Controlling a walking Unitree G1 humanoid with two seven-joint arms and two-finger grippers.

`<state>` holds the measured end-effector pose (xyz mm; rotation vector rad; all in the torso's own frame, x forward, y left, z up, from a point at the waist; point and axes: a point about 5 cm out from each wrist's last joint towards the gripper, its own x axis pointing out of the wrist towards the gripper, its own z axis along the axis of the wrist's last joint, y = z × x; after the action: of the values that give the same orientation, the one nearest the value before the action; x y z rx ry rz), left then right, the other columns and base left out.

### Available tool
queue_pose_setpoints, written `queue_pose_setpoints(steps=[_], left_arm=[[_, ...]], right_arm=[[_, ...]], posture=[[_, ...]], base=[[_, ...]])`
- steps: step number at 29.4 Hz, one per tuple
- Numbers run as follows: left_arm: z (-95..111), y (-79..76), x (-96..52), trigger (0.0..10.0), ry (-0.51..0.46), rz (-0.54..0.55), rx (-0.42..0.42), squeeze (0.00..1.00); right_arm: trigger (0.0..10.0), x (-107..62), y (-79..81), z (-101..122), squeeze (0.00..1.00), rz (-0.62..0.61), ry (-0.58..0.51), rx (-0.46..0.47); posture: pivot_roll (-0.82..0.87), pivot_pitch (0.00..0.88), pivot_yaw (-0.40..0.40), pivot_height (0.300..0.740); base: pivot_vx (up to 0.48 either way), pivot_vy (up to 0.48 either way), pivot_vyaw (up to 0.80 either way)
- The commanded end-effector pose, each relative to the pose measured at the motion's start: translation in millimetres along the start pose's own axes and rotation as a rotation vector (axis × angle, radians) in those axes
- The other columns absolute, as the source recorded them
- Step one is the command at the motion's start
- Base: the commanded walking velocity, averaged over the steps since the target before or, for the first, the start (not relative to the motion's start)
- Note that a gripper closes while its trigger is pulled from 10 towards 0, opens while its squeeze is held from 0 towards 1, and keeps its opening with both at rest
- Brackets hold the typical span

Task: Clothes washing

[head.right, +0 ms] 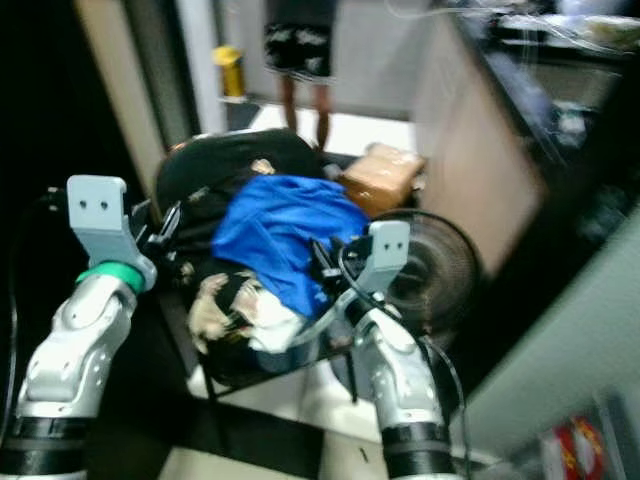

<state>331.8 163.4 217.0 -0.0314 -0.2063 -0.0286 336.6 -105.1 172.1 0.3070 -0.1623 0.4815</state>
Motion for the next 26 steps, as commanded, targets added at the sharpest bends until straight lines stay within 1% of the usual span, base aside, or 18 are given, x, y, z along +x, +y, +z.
queue_pose_setpoints(steps=[1,8,10,13,14,17,18,20,22,23,24,26], left_arm=[[-2.7,-9.2,0.1,10.0,0.016,-0.034,-0.008,0.00],[-2.0,-9.6,1.3,10.0,0.015,-0.052,-0.032,0.00],[-1.6,-11.5,1.0,10.0,0.012,-0.076,-0.060,0.00],[-2.0,-12.0,0.9,10.0,0.017,-0.081,-0.067,0.00],[-1.5,-10.5,1.6,10.0,0.016,-0.075,-0.092,0.00],[0.4,-9.6,2.1,10.0,0.007,-0.075,-0.121,0.00],[0.4,-9.6,2.1,10.0,0.007,-0.075,-0.121,0.00],[4.3,-11.3,1.9,10.0,-0.009,-0.112,-0.127,0.00],[5.6,-12.3,1.9,10.0,-0.014,-0.129,-0.127,0.00],[6.6,-14.4,1.4,10.0,-0.017,-0.151,-0.135,0.00],[7.1,-17.1,0.6,10.0,-0.016,-0.174,-0.141,0.00],[7.1,-17.1,0.6,10.0,-0.016,-0.174,-0.141,0.00]], right_arm=[[10.0,-7.2,-12.4,-3.1,0.00,-0.050,0.018,0.008],[10.0,-7.2,-11.9,-4.3,0.00,-0.063,0.021,-0.001],[10.0,-7.4,-11.1,-5.3,0.00,-0.067,0.021,-0.002],[10.0,-7.4,-10.9,-5.5,0.00,-0.070,0.017,0.003],[10.0,-8.0,-12.1,-7.0,0.00,-0.088,0.016,0.002],[10.0,-8.9,-14.0,-7.4,0.00,-0.105,0.012,0.006],[10.0,-8.9,-14.0,-7.4,0.00,-0.105,0.012,0.006],[10.0,-9.6,-15.3,-4.0,0.00,-0.101,-0.009,0.033],[10.0,-9.3,-15.4,-3.0,0.00,-0.087,0.000,0.017],[10.0,-8.7,-13.8,-5.6,0.25,-0.046,0.052,-0.029],[10.0,-9.0,-13.2,-11.7,1.00,-0.010,0.135,-0.076],[10.0,-9.0,-13.2,-11.7,1.00,-0.010,0.135,-0.076]], posture=[[0.10,0.017,0.045,0.740],[0.11,0.012,0.050,0.740],[0.11,0.006,0.053,0.740],[0.11,0.006,0.053,0.740],[0.11,0.000,0.054,0.740],[0.11,0.000,0.055,0.740],[0.11,0.000,0.055,0.740],[0.11,0.000,0.055,0.740],[0.11,0.004,0.056,0.740],[0.11,0.006,0.057,0.740],[0.11,0.008,0.056,0.740],[0.11,0.008,0.056,0.740]], base=[[0.405,0.000,0.00],[0.396,0.000,0.00],[0.000,0.000,0.00],[0.000,0.000,0.00],[0.000,0.000,0.00],[0.000,0.000,0.00],[0.000,0.000,0.00],[0.000,0.000,0.00],[0.000,0.000,0.00],[0.000,0.000,0.00],[0.000,0.000,0.00],[0.000,0.000,0.00]])
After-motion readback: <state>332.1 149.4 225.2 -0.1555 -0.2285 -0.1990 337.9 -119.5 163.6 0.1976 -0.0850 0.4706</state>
